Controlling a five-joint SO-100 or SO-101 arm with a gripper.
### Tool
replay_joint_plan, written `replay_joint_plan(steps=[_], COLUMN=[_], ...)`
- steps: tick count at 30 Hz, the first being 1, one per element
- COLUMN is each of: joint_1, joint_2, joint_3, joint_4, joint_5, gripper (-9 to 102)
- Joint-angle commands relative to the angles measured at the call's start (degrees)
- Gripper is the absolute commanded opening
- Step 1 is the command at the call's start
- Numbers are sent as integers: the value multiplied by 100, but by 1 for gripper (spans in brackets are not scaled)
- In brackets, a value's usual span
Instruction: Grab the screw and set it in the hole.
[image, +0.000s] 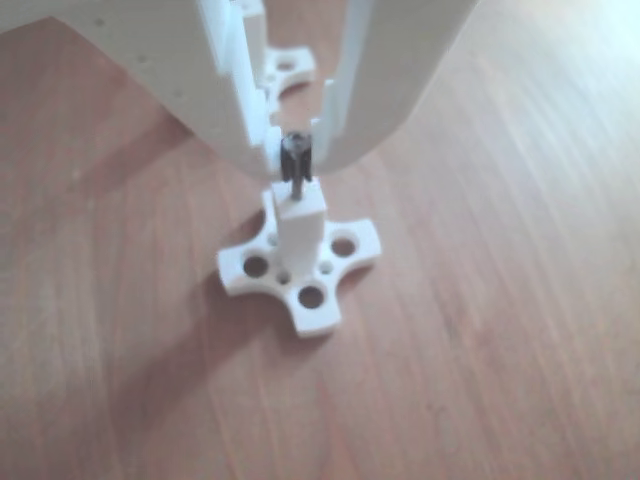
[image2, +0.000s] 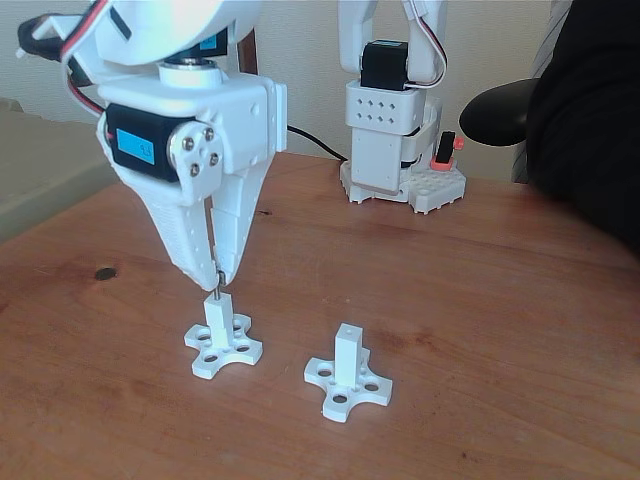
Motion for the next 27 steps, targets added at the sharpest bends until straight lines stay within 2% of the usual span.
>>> replay_joint_plan(steps=[1, 10, 27], joint_1=[-62, -70, -35], joint_2=[53, 44, 70], joint_3=[-483, -527, -1116], joint_4=[-141, -114, 519], joint_5=[-97, -149, -264], gripper=[-4, -4, -4])
